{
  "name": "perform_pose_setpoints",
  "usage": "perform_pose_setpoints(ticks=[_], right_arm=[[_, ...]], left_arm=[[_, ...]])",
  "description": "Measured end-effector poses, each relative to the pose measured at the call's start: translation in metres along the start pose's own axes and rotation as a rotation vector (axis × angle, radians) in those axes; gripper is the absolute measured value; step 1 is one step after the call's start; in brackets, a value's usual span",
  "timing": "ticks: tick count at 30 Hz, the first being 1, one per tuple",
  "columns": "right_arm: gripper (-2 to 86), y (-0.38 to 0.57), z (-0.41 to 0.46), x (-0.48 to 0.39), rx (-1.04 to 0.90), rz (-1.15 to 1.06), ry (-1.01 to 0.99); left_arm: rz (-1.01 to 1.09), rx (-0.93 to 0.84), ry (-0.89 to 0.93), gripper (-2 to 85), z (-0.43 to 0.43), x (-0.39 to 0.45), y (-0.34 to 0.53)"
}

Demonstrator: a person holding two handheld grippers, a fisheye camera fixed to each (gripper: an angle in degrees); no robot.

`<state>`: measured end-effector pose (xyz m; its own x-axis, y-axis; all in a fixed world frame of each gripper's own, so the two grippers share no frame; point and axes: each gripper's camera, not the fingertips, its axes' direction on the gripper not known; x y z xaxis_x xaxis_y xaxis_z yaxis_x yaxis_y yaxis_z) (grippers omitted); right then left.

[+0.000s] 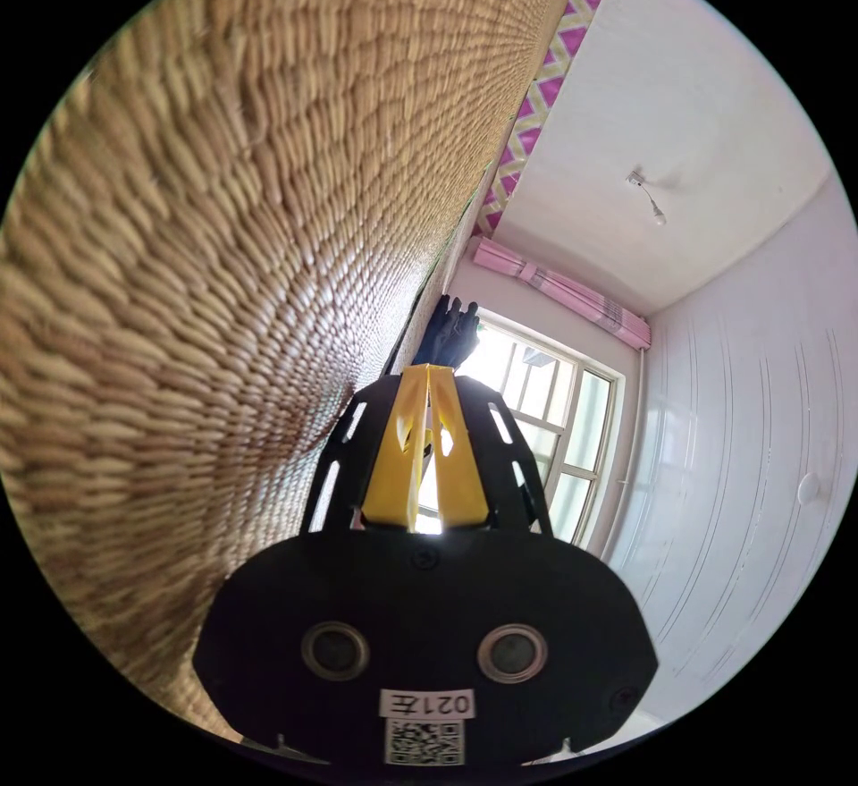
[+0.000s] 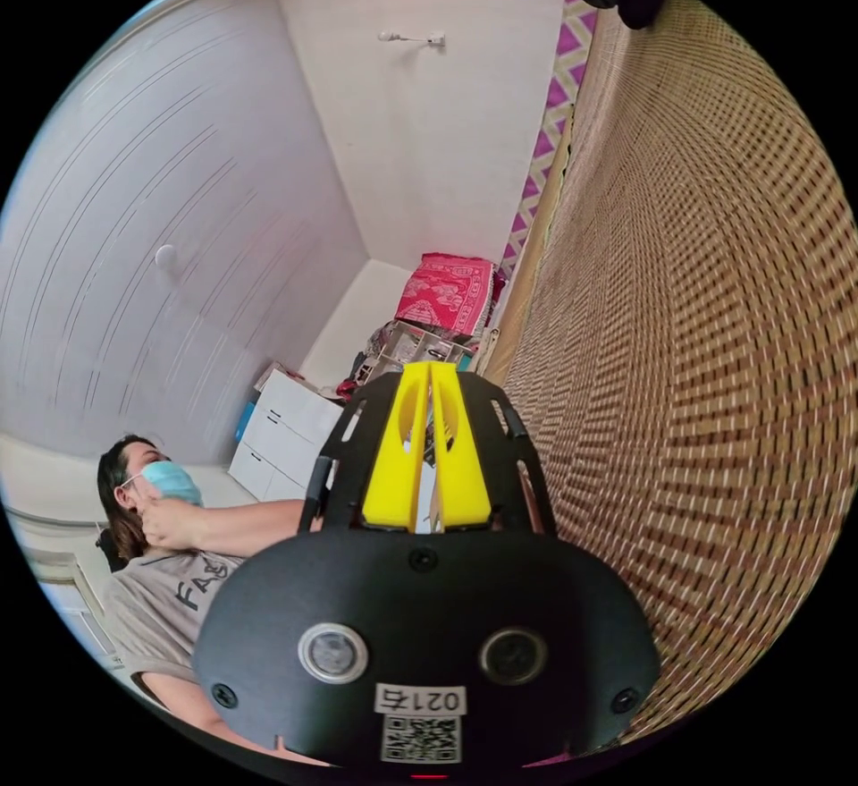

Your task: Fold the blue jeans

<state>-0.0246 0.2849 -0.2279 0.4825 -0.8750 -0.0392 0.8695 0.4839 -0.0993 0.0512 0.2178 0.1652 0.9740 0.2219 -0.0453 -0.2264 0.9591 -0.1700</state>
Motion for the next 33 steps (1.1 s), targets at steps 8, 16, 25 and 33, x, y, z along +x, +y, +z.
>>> perform_pose_setpoints(ticks=[8,16,25,33], right_arm=[[-0.5,-0.001,0.011,0.003,-0.001,0.014,0.012],[-0.6,0.0,0.027,0.011,-0.005,0.012,0.012],[-0.6,0.003,0.051,0.029,0.004,0.018,0.018],[-0.6,0.008,0.081,0.05,0.004,0.005,0.008]], left_arm=[[0.0,-0.001,0.0,-0.9,-0.001,0.001,0.001],[0.0,-0.007,0.012,-1.0,-0.002,0.001,0.004],[-0.002,-0.047,-0.018,-1.0,0.004,-0.004,0.008],[0.003,0.094,0.033,-1.0,0.001,-0.003,0.009]])
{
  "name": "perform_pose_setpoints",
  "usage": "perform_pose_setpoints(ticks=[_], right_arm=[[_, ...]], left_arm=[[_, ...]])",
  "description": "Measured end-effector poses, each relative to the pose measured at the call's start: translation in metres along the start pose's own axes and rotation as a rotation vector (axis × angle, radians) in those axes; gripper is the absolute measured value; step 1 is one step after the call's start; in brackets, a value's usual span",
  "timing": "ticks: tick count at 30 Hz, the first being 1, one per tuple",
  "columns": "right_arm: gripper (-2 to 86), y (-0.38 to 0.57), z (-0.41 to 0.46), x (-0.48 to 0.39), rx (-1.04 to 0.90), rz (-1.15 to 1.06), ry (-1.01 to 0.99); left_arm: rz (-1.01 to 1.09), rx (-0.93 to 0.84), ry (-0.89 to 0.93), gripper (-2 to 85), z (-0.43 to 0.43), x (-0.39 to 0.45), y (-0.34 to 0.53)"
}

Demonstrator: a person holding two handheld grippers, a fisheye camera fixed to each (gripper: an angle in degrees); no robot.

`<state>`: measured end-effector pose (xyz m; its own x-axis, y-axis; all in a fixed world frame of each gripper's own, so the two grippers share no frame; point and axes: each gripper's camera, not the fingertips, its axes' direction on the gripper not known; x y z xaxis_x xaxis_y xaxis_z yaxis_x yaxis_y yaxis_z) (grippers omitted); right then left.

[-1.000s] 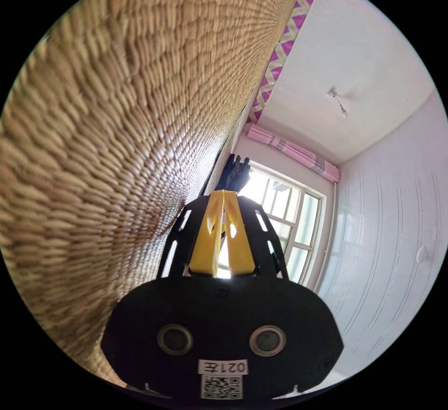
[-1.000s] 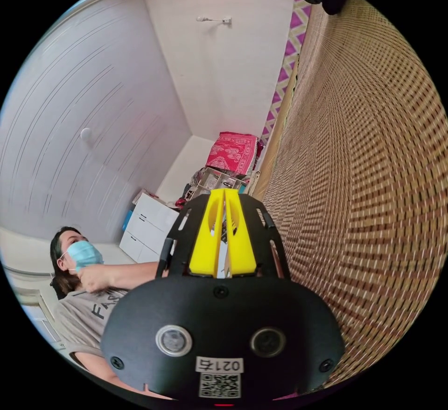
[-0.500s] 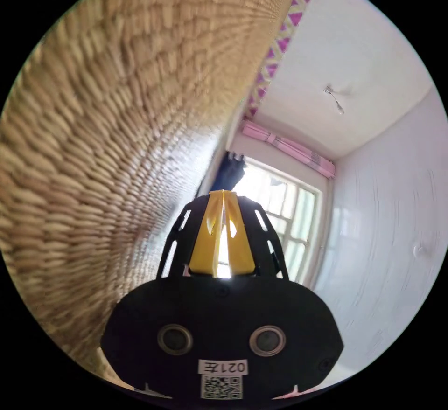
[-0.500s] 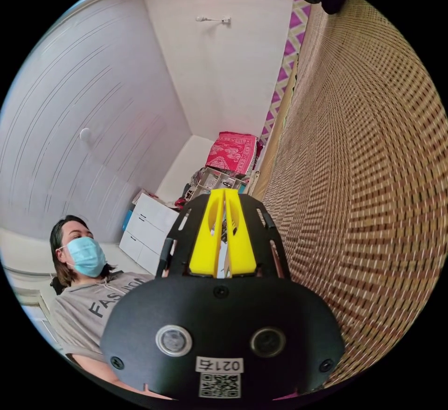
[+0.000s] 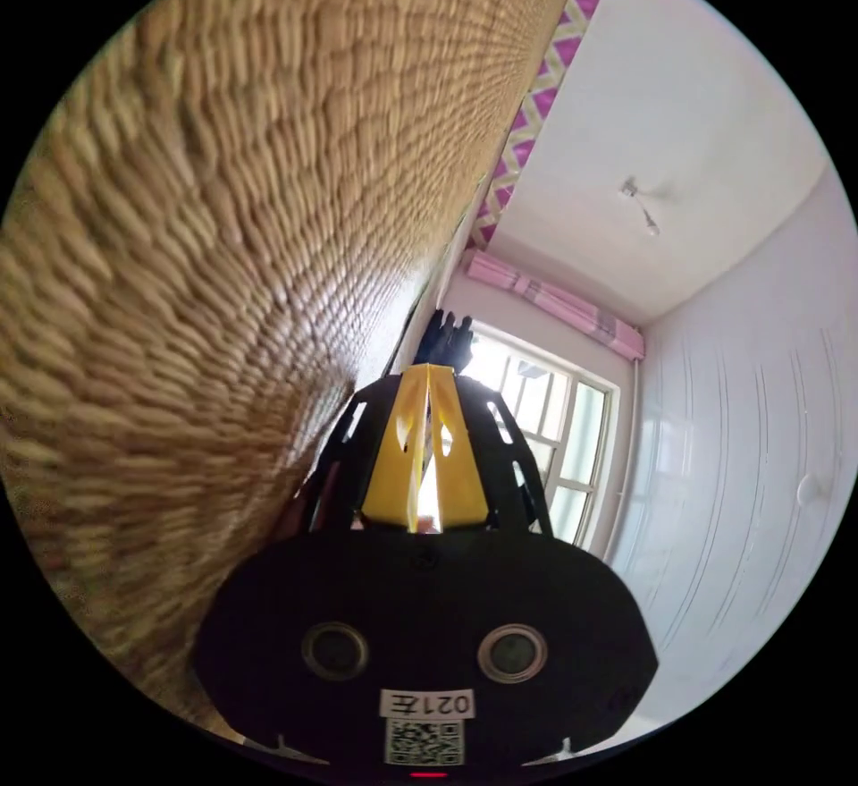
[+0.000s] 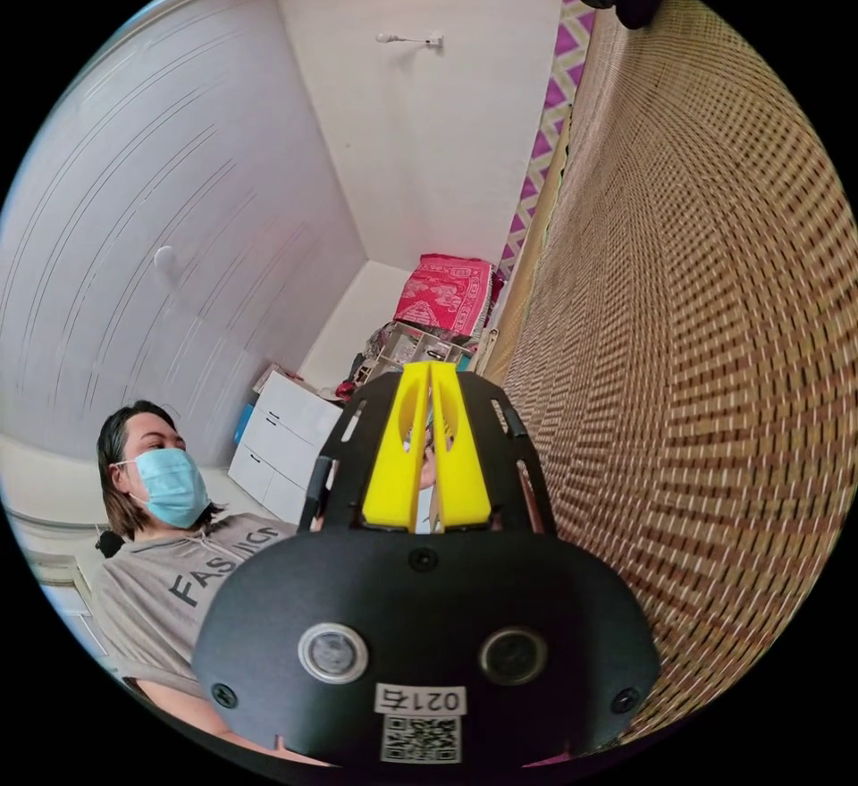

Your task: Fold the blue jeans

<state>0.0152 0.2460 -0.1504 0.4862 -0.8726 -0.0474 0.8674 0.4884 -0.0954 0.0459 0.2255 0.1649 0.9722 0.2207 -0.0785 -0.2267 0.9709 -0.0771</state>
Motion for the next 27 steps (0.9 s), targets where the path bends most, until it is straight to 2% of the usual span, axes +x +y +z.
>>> perform_pose_setpoints(ticks=[2,6,9,13,15,18,20,21,23,27], right_arm=[[-0.6,0.002,0.011,0.008,-0.002,-0.002,-0.001],[-0.6,0.004,0.03,0.023,-0.003,0.008,0.006],[-0.6,0.006,0.047,0.037,0.002,0.019,0.002],[-0.3,0.003,0.051,0.044,0.072,-0.033,-0.145],[0.0,-0.009,0.045,0.028,0.102,-0.106,-0.08],[1.4,-0.047,0.037,-0.009,0.113,-0.274,0.194],[5.2,-0.083,0.043,-0.035,0.135,-0.434,0.476],[6.0,-0.093,0.049,-0.039,0.131,-0.473,0.554],[9.1,-0.133,0.084,-0.042,0.078,-0.629,0.851],[12.4,-0.189,0.158,-0.007,-0.022,-0.837,1.269]], left_arm=[[0.014,-0.061,-0.011,-1.0,0.008,0.001,-0.001],[0.013,0.007,-0.019,-1.0,0.004,0.0,0.005],[0.11,0.034,0.009,-0.9,-0.001,0.005,0.015],[0.288,0.028,0.071,-0.9,0.0,0.017,0.024],[0.315,0.009,0.019,-0.9,0.004,0.021,0.022],[0.3,-0.028,-0.022,-0.9,0.012,0.022,0.016],[0.347,-0.053,-0.05,-0.9,0.017,0.027,0.016],[0.361,-0.063,-0.052,-0.9,0.018,0.029,0.016],[0.473,-0.075,-0.009,-0.9,0.014,0.039,0.024],[0.631,-0.095,0.108,-0.9,0.007,0.053,0.031]])
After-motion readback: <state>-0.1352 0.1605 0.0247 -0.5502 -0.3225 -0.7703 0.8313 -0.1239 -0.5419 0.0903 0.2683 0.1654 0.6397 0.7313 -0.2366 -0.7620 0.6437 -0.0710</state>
